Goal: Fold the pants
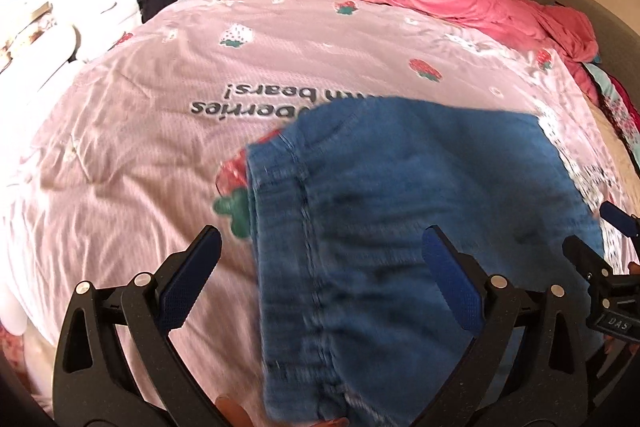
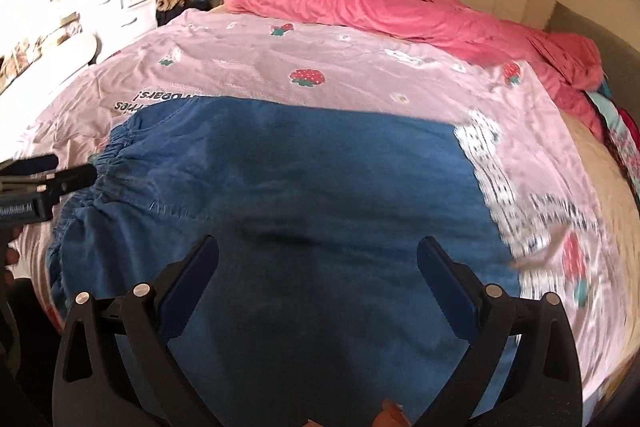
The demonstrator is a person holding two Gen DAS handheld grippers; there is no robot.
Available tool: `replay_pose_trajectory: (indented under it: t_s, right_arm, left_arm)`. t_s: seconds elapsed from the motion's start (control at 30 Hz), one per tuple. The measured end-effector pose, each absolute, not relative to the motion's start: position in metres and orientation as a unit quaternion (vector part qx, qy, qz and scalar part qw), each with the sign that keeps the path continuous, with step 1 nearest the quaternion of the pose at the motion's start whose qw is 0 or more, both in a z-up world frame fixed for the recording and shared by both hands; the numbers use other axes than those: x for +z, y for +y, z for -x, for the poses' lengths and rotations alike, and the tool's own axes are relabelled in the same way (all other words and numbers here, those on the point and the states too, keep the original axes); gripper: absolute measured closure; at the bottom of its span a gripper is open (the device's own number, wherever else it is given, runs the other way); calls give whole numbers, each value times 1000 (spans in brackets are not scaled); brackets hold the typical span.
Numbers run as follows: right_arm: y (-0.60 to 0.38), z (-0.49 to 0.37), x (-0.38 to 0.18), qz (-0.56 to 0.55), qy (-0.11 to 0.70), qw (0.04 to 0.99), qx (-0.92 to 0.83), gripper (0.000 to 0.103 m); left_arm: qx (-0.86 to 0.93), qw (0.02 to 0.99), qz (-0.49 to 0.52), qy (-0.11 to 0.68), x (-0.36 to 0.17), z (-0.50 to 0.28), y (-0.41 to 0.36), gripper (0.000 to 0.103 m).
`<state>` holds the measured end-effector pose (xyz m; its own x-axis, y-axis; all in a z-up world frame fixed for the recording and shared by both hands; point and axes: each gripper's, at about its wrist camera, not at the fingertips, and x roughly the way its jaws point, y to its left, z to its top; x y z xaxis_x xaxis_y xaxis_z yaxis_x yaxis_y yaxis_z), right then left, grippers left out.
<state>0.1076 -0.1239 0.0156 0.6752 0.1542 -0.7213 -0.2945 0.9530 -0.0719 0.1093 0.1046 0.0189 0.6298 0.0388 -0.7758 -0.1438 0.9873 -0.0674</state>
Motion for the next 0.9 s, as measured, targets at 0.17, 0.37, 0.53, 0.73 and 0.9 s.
replay_pose_trajectory:
  t_s: [0.17,0.37,0.53,0.73,0.9]
  right_arm:
    - [-112,-141,17,98,395,900,155,4]
    - [-85,-183,25,132,386,889,210,4]
    - [-63,-224,17,163,402,867,243,4]
    - [-44,-276,-4,209,430,849,226,4]
    - [-31,-302,-19,218,451,833,235,4]
  left_arm:
    - [73,896,57,435,16,-136,123,9]
    - [88,883,70,455,4,-167,152,9]
    - [73,877,71,469,-6,-183,157,9]
    - [49,877,55,475,-16,-199,149,9]
    - [35,873,66,483,-25,-216,152,9]
